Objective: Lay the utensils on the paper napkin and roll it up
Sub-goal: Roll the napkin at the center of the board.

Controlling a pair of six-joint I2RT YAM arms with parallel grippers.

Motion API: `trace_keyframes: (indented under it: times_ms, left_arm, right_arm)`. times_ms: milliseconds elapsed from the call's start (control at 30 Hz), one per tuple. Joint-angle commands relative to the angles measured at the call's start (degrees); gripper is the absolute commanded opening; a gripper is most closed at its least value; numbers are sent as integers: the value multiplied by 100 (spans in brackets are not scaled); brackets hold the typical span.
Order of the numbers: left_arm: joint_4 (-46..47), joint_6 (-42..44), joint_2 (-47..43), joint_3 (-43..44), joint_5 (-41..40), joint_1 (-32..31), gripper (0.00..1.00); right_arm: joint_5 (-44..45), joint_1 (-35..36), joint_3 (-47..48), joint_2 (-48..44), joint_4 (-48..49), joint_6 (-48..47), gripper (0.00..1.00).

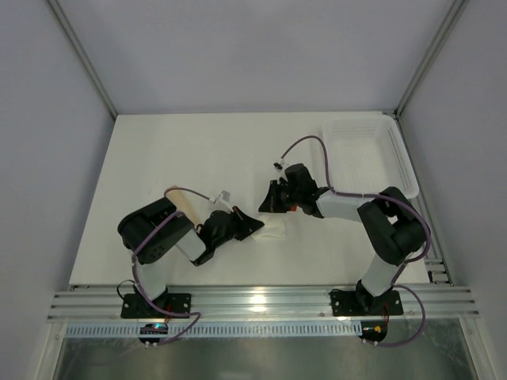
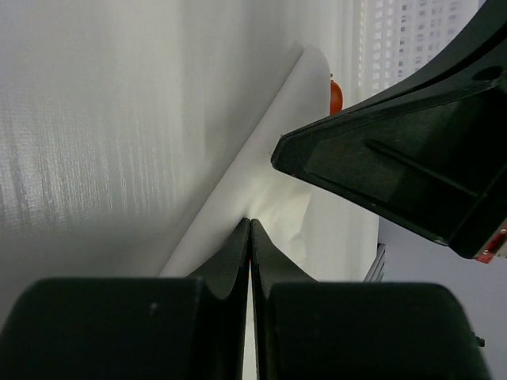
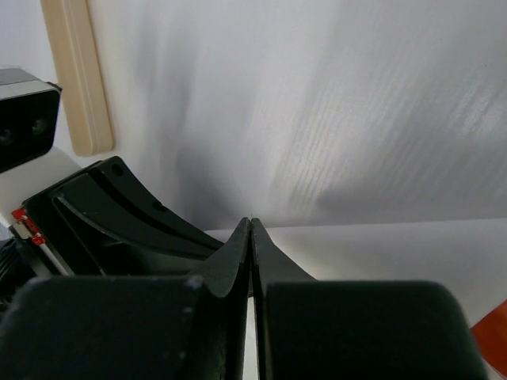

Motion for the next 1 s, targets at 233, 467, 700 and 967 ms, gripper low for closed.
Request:
trace_keyframes:
  times_ms: [233,467,700,967]
  left_arm:
    - [-1605,289,235,-273,-240,-49,0]
    - [-1614,280,191,-308,-267,-49,0]
    - [-1614,298,270,-308,-240,-58,0]
    - [-1526,289,393,-317,-232,-49,0]
  right_arm:
    - [314,-78,-186,363,292,23,4]
    - [507,-333,-292,530,344,84,4]
    - [788,-623,-248,574,46,50,4]
    - [1755,-649,-116,302,-604,-152,4]
